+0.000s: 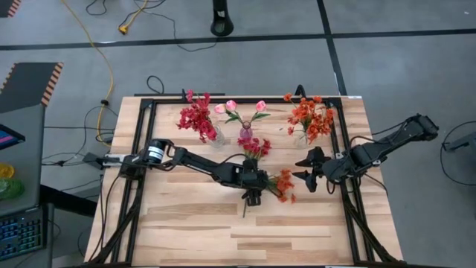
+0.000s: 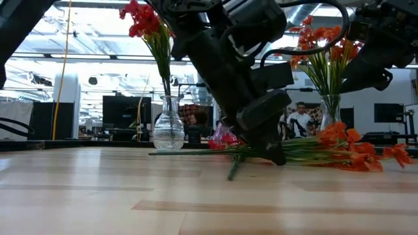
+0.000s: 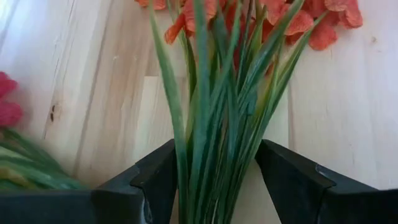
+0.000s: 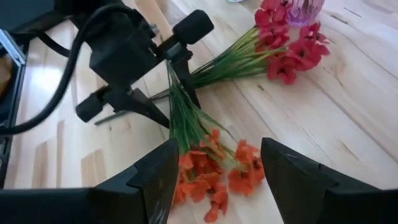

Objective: Sort flowers into vase by color
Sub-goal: Put the orange flowers into the right transparent vase

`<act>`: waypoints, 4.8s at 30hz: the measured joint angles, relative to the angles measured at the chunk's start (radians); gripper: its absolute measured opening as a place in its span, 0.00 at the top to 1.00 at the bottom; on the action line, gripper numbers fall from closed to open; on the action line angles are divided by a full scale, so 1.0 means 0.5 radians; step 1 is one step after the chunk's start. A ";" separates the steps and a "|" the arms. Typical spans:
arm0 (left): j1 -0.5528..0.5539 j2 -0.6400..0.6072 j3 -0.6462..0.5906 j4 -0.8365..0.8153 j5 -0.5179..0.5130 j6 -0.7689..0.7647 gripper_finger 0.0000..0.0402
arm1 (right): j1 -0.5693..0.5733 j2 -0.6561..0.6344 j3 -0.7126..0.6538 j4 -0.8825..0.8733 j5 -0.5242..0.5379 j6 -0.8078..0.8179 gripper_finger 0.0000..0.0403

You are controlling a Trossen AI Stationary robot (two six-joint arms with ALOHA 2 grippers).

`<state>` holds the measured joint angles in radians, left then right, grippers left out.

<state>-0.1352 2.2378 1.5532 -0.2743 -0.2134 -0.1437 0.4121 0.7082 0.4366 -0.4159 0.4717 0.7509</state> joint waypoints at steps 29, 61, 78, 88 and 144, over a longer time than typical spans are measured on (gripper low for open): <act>0.017 -0.178 0.037 -0.047 -0.050 -0.346 0.96 | 0.005 -0.018 0.253 0.025 0.000 0.001 0.37; -0.137 -0.910 -0.451 0.762 -0.766 -0.100 0.98 | 0.102 0.229 0.306 0.514 0.154 -0.261 0.37; -0.141 -0.905 -0.449 1.064 -0.683 0.086 0.98 | 0.102 0.673 0.306 1.657 0.561 -0.945 0.37; -0.142 -0.905 -0.448 1.072 -0.684 0.097 0.98 | 0.036 0.839 0.306 1.935 0.630 -0.947 0.37; -0.108 -1.008 -0.446 0.538 -0.383 0.157 0.59 | 0.552 0.214 0.306 1.151 1.291 -1.210 0.87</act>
<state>-0.1890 1.7340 1.3300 -0.0054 -0.4049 -0.0651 0.6883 0.8151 0.5896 0.1597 1.1170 0.1459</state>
